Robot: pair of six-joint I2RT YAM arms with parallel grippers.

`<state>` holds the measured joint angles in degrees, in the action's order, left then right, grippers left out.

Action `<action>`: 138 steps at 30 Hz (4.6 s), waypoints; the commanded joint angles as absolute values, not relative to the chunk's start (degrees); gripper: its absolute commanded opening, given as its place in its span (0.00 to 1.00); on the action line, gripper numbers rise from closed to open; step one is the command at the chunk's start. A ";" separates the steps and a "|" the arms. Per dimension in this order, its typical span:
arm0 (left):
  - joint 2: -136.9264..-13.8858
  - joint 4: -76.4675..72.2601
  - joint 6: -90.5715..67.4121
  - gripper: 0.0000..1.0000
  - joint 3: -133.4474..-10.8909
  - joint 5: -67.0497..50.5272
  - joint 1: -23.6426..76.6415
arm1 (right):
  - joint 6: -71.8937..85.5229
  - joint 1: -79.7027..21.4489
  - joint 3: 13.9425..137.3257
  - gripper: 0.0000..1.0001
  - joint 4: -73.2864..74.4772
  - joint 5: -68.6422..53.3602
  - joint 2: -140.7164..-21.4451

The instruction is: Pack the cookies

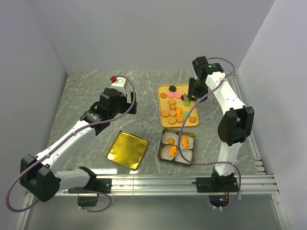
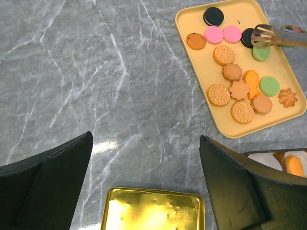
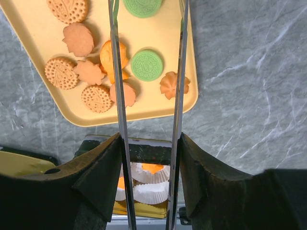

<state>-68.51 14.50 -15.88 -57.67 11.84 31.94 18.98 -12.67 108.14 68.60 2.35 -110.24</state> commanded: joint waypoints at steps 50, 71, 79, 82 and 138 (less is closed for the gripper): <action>-72.15 9.14 -14.15 1.00 -57.74 14.24 31.02 | 32.59 -27.33 82.20 0.26 70.40 -5.10 -68.24; -79.80 10.28 -20.56 0.99 -63.46 4.49 30.94 | 38.23 -29.62 54.67 0.27 74.97 -10.28 -39.21; -78.23 10.02 -21.44 0.99 -60.91 3.16 31.03 | 36.04 -29.71 55.28 0.27 82.16 -10.98 -35.08; -77.70 9.93 -21.44 1.00 -60.12 3.25 31.03 | 34.64 -29.71 55.11 0.28 82.79 -14.32 -32.97; -110.12 32.43 -9.58 0.45 -83.93 -17.05 44.74 | 39.73 -30.50 84.11 0.29 60.47 5.71 -47.37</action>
